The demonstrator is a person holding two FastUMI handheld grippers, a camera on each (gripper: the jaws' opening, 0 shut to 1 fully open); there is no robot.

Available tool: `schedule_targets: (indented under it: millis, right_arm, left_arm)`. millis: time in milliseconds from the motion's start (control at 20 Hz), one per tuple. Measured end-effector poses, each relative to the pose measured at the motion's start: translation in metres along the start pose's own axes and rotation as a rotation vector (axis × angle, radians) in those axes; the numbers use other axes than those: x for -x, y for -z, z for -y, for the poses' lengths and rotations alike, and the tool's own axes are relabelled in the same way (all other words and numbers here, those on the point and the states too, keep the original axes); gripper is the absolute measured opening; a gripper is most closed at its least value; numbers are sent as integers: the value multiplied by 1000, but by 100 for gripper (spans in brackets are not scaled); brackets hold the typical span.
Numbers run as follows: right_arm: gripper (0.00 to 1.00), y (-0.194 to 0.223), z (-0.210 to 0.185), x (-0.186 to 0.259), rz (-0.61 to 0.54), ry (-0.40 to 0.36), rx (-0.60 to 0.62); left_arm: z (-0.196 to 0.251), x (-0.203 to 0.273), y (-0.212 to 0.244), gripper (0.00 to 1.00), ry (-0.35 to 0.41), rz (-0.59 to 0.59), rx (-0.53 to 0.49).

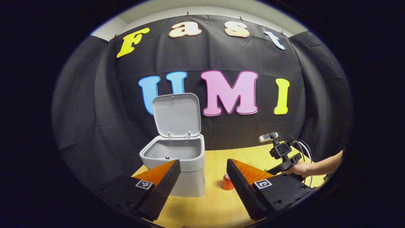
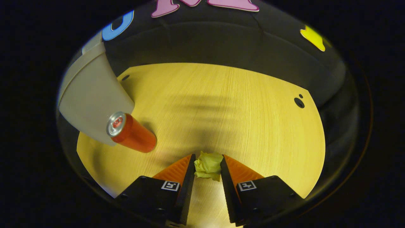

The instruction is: Press the lid of the desktop garbage bin to open it, pick up the crumpled paper on the desktop and throw it into the bin, then pick up the pop can on the desktop and drop it into the bin, and finally close the garbage bin lid.

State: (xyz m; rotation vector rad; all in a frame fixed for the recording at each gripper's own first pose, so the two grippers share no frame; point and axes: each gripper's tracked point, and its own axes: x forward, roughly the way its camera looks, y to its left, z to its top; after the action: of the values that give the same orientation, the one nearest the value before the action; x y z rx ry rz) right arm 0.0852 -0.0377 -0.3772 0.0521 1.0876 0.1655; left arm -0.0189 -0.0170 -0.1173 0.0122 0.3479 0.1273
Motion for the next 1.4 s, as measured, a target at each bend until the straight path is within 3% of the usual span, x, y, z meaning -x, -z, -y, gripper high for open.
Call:
schedule_targets:
  millis: [400, 650, 850, 1200, 1400]
  right_arm:
    - [52, -108, -40, 97, 269, -46, 96]
    - [51, -179, -125, 163, 424, -197, 174]
    - [51, -223, -197, 188, 507, -320, 258]
    - [51, -222, -310, 181, 484, -479, 372]
    - [51, -214, -332, 160, 458, -485, 427]
  left_arm:
    - [-2, 5, 39, 100, 51, -51, 3]
    - [-5, 4, 49, 100, 75, -59, -16]
    - [-12, 5, 47, 100, 75, -49, -6]
    - [-38, 4, 47, 100, 45, -42, 0]
    - [-52, 8, 48, 100, 16, -46, -4]
